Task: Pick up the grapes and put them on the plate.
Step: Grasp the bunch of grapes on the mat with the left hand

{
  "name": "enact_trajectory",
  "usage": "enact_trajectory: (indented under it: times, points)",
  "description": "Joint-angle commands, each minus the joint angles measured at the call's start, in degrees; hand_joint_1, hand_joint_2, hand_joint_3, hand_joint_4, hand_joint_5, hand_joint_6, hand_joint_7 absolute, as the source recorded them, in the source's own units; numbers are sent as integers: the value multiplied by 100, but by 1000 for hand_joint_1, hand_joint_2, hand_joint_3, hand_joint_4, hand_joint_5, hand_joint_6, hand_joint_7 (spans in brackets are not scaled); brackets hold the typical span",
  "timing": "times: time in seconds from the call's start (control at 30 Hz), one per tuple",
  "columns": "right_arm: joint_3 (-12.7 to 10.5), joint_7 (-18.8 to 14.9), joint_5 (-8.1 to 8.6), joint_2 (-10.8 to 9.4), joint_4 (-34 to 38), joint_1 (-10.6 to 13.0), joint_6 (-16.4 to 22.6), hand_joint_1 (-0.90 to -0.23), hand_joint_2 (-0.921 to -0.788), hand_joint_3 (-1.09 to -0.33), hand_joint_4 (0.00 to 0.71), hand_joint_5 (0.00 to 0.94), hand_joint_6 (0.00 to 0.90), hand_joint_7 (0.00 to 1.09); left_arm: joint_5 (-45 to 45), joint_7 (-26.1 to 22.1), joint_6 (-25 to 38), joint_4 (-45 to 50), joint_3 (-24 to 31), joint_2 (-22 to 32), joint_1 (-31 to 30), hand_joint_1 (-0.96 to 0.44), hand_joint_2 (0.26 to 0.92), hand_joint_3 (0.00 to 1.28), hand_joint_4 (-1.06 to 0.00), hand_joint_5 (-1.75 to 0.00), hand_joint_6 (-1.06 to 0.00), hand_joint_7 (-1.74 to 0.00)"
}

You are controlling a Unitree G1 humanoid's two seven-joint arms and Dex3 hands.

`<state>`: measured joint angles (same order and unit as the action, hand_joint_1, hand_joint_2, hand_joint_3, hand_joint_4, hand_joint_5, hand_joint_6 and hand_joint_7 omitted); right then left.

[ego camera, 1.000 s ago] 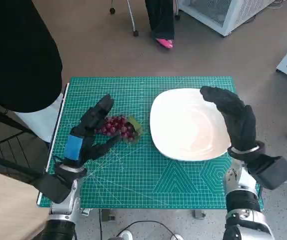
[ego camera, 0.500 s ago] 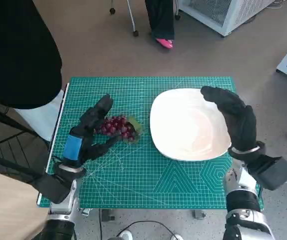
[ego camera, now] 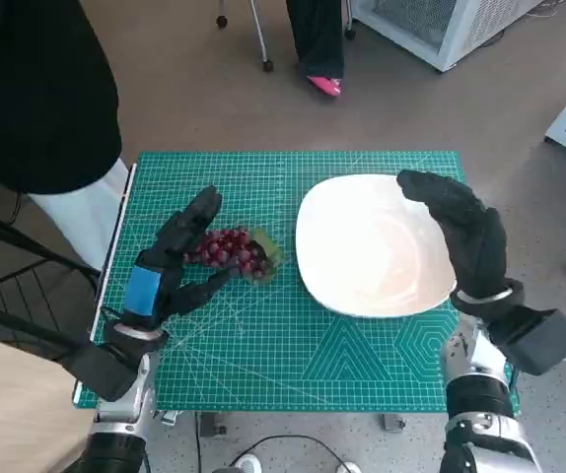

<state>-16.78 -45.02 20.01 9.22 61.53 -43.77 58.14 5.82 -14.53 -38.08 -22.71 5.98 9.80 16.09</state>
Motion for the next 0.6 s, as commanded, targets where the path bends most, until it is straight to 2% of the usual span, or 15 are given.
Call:
enact_trajectory:
  times: [0.03,0.6]
  points:
    - [-4,-19,-15,38,56,84,-21,-482,-921,-550,257,0,232,0,-40,29,-72,-46,3,18,-23,-403,921,78,-392,0,-433,-1]
    - [11,34,-50,38,26,79,-4,-490,-921,-549,257,0,232,0,-35,51,-46,-33,3,3,-23,-403,921,76,-394,-1,-435,-2]
